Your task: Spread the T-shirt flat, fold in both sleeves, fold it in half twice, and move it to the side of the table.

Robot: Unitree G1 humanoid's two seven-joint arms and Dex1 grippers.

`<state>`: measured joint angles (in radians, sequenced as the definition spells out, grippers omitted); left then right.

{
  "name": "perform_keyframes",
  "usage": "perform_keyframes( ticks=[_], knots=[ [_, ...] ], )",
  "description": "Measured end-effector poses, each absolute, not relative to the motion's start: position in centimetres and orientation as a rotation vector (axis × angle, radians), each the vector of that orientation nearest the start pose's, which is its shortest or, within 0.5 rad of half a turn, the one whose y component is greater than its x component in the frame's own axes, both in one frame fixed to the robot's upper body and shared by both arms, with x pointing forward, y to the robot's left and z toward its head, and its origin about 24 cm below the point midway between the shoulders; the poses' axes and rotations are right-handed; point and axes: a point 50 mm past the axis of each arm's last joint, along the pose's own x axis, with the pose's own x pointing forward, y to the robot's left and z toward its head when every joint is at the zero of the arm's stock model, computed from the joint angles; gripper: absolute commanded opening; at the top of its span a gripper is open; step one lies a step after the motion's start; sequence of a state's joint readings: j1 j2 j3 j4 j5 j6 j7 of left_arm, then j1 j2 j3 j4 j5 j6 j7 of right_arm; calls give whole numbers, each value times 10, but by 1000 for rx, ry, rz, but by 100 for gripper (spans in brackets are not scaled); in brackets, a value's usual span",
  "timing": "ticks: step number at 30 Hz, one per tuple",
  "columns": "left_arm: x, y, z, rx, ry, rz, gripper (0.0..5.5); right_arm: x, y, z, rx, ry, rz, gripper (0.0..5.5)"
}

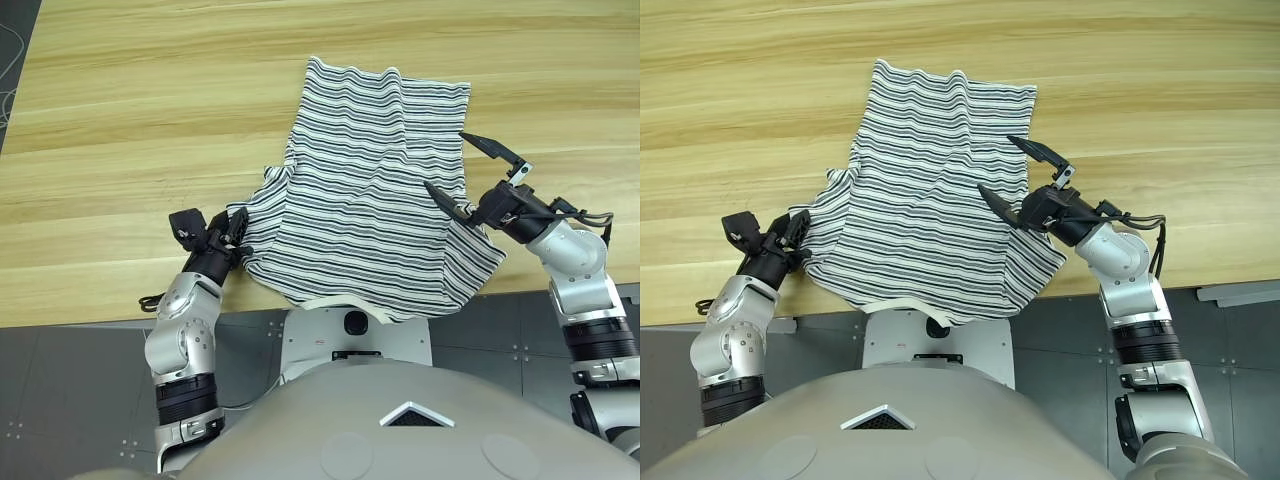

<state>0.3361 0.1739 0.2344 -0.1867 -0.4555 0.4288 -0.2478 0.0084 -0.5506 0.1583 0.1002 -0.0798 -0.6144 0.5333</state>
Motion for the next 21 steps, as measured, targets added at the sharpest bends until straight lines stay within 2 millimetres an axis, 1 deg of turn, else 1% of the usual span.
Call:
perform_keyframes(
  ticks=[4,5,7,14,17,21],
  knots=[
    [167,229,-5,-335,444,10,71,224,-179,62,-684,-291,830,381],
    [167,229,-5,-335,443,8,43,224,-179,62,-684,-291,829,381],
    [166,228,-4,-315,426,5,13,224,-179,62,-682,-293,827,381],
    [168,228,3,-291,333,-31,13,224,-180,60,-685,-286,825,381],
    [171,218,11,-266,274,-110,13,227,-182,60,-690,-280,822,381],
    [168,211,13,-236,256,-177,13,228,-181,61,-693,-290,822,381]
  ],
)
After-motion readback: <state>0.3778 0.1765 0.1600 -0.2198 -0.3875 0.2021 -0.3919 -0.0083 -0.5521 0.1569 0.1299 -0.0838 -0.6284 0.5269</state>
